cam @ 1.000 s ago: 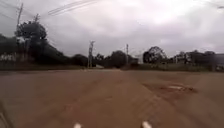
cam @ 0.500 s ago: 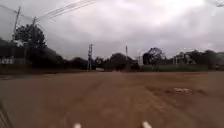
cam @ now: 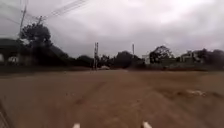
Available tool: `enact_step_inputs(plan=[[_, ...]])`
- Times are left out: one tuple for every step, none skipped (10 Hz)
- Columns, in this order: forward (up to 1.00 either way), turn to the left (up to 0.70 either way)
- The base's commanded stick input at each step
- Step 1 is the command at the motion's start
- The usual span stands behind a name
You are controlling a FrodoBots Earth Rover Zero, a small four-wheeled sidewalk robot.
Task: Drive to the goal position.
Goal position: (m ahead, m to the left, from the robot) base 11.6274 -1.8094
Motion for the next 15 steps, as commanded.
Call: enact_step_inputs(plan=[[0.70, 0.13], [0.70, 0.17], [0.70, -0.04], [0.70, -0.33], [0.70, -0.20], [0.70, -0.33], [0.70, 0.03], [0.70, 0.00], [0.70, 0.02], [0.70, 0.07], [0.70, 0.11], [0.70, 0.10], [0.70, -0.13], [0.70, -0.28], [0.70, -0.33]])
